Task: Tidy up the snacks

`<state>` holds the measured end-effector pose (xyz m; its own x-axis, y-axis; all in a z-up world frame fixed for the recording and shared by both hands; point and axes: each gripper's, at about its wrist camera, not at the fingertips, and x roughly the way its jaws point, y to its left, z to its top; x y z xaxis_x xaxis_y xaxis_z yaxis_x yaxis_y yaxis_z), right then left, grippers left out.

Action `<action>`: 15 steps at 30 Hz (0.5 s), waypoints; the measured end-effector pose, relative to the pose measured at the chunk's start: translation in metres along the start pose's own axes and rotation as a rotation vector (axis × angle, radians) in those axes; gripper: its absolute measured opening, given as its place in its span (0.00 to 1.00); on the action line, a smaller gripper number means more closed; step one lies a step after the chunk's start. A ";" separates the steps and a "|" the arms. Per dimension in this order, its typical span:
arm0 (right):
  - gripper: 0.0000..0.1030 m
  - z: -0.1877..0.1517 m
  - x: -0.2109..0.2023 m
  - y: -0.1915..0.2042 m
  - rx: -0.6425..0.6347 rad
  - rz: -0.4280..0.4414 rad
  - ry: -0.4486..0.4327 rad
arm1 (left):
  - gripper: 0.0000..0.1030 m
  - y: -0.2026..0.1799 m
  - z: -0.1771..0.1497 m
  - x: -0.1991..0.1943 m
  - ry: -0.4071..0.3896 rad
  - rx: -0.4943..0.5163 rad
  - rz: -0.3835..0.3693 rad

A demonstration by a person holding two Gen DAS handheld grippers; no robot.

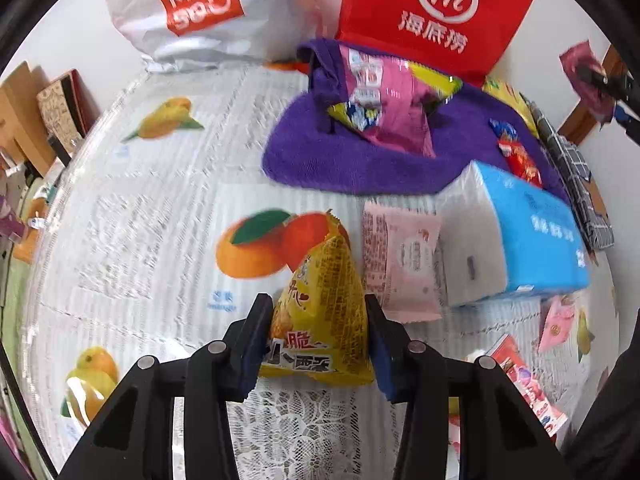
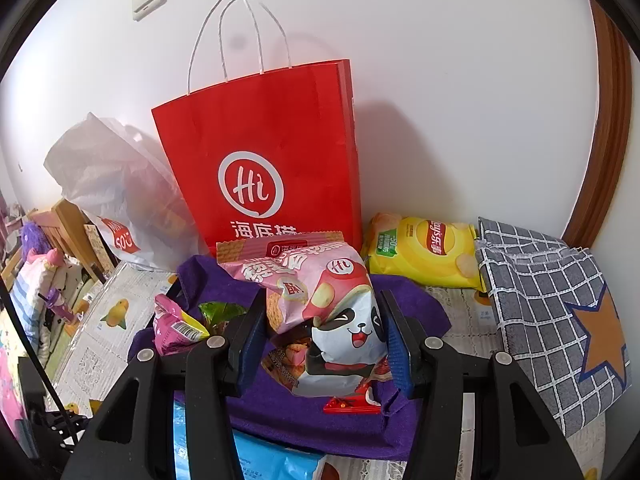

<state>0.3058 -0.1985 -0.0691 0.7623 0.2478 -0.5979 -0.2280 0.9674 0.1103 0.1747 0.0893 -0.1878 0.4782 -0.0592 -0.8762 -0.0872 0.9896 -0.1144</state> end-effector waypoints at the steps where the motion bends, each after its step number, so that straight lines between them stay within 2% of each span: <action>1: 0.51 0.000 0.000 0.000 -0.001 -0.004 -0.002 | 0.42 -0.001 0.003 -0.005 -0.010 0.008 0.007; 7: 0.51 -0.001 0.001 -0.005 0.004 -0.008 0.001 | 0.42 -0.016 0.033 -0.036 -0.082 0.039 -0.008; 15: 0.51 0.000 0.000 -0.015 0.011 -0.026 0.002 | 0.42 -0.066 0.096 -0.052 -0.182 0.110 -0.063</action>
<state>0.3096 -0.2126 -0.0709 0.7664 0.2226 -0.6026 -0.2013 0.9740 0.1038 0.2398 0.0394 -0.0896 0.6307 -0.1069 -0.7686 0.0395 0.9936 -0.1058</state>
